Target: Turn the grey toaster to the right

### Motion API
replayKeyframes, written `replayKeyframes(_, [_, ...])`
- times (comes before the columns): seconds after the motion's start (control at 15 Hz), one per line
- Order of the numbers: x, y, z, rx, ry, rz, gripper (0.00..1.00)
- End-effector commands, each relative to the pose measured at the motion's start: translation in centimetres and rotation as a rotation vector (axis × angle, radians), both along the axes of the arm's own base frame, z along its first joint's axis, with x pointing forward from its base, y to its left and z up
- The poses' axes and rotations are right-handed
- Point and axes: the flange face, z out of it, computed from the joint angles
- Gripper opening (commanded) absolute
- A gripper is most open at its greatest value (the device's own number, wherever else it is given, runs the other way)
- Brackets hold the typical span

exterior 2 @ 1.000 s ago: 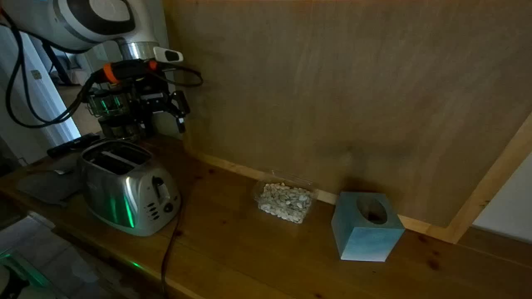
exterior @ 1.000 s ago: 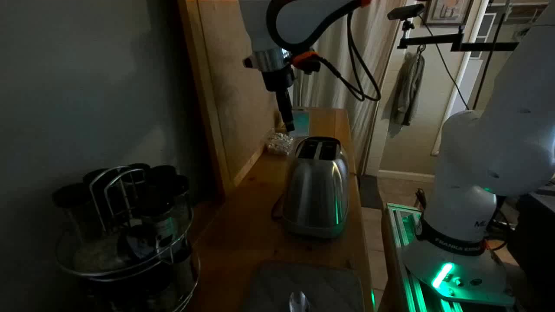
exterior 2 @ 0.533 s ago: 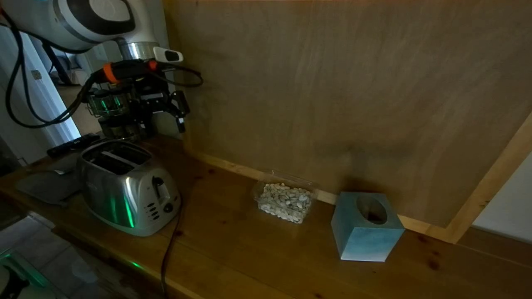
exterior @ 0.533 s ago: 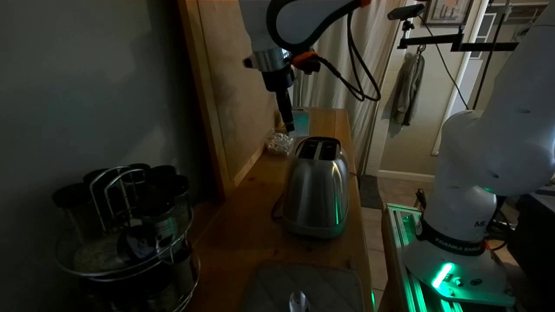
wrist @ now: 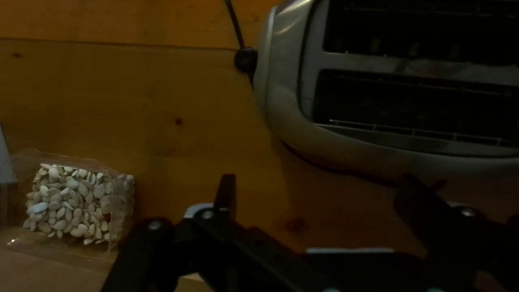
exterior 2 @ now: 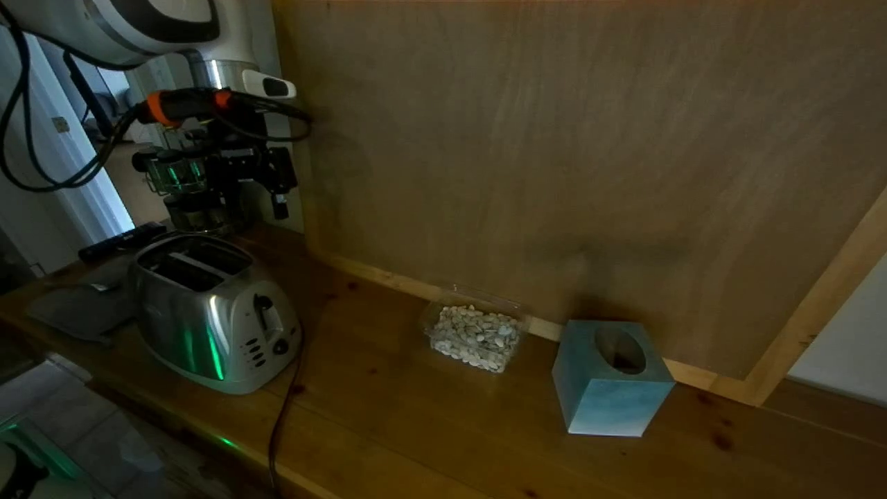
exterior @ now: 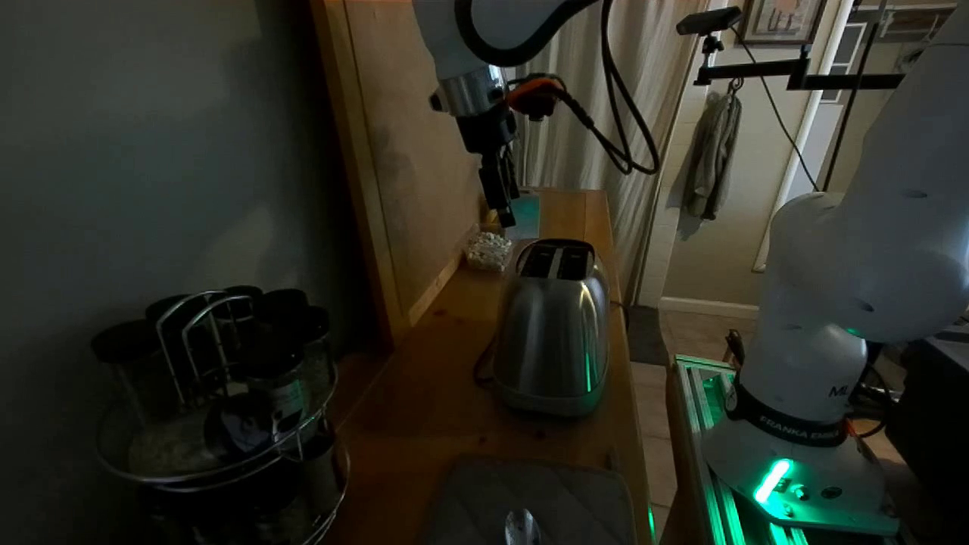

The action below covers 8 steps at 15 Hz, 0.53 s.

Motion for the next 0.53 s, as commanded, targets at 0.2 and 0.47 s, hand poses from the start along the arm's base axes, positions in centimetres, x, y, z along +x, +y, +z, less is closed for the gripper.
replayKeyframes(0.2, [1.4,2.1,0.0,0.040,-0.042,-0.164,1.00])
replayKeyframes(0.47, [1.3,2.9,-1.5,0.020,-0.002,-0.298,1.00])
